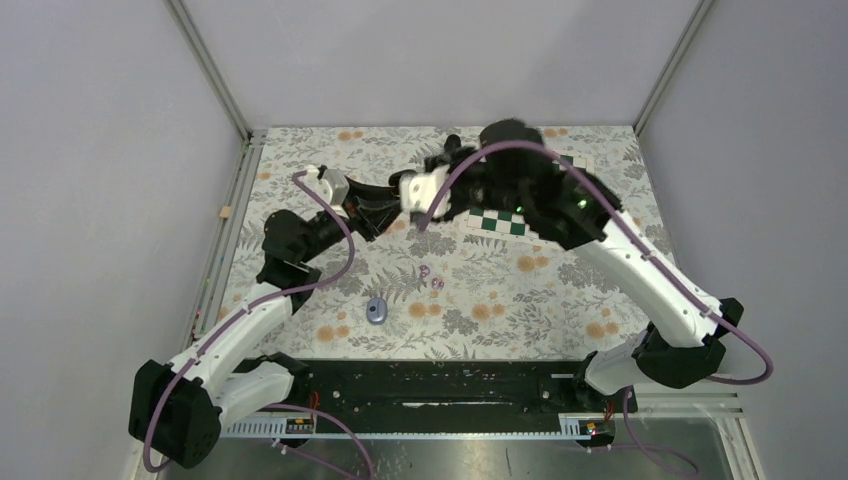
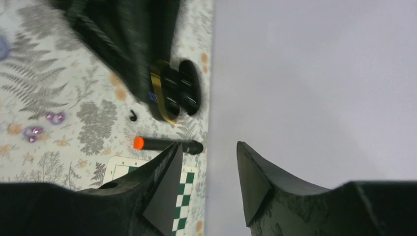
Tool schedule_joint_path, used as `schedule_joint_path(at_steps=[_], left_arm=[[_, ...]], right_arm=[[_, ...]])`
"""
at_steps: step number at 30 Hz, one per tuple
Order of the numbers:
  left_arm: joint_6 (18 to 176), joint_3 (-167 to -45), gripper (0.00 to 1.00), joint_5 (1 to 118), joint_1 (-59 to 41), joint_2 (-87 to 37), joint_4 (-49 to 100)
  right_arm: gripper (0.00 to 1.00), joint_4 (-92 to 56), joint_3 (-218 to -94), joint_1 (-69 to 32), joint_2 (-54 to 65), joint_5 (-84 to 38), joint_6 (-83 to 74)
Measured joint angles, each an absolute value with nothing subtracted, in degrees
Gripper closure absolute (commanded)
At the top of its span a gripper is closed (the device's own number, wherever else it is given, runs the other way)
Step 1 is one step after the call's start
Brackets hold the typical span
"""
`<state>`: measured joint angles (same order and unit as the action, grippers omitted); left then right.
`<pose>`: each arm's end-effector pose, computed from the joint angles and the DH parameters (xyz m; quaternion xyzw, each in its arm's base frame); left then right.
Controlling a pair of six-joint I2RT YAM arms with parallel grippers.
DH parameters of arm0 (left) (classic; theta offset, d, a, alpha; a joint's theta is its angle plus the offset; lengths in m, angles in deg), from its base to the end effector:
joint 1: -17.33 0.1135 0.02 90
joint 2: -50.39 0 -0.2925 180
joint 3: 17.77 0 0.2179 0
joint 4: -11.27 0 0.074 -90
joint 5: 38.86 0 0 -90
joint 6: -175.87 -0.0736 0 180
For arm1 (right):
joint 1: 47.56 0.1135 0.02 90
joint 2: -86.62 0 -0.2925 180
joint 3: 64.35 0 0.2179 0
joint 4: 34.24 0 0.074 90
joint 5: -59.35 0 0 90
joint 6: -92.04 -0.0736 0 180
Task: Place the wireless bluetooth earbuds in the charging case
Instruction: Insert the left earbud into the left side groove of the charging case.
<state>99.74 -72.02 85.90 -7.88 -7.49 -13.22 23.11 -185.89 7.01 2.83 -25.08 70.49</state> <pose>0.1699 -0.1264 0.3953 0.2983 0.5146 -0.4226 0.6839 0.1677 0.2481 0.4883 -0.7307 0.3647 -0.0302 0.5763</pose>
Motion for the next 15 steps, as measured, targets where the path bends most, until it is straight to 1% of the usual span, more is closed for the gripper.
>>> schedule_joint_path(at_steps=[4, 7, 12, 15], left_arm=[[100.13, -73.07, 1.00, 86.31, -5.37, -7.30, -8.58], [101.53, -73.52, 1.00, 86.99, -1.33, -6.58, -4.41], [102.25, -75.16, 1.00, 87.91, 6.91, -6.34, 3.29], [101.57, -77.22, 1.00, 89.53, 10.65, -6.49, 8.27]], right_arm=[[0.52, 23.16, -193.06, -0.93, 1.81, -23.14, 60.15], [0.55, 21.21, -195.35, -6.26, -0.49, -21.96, 49.33], [0.57, 16.77, -192.58, -9.82, -8.05, -21.78, 34.33], [0.59, 15.66, -190.50, -10.28, -15.42, -20.45, 28.11]])
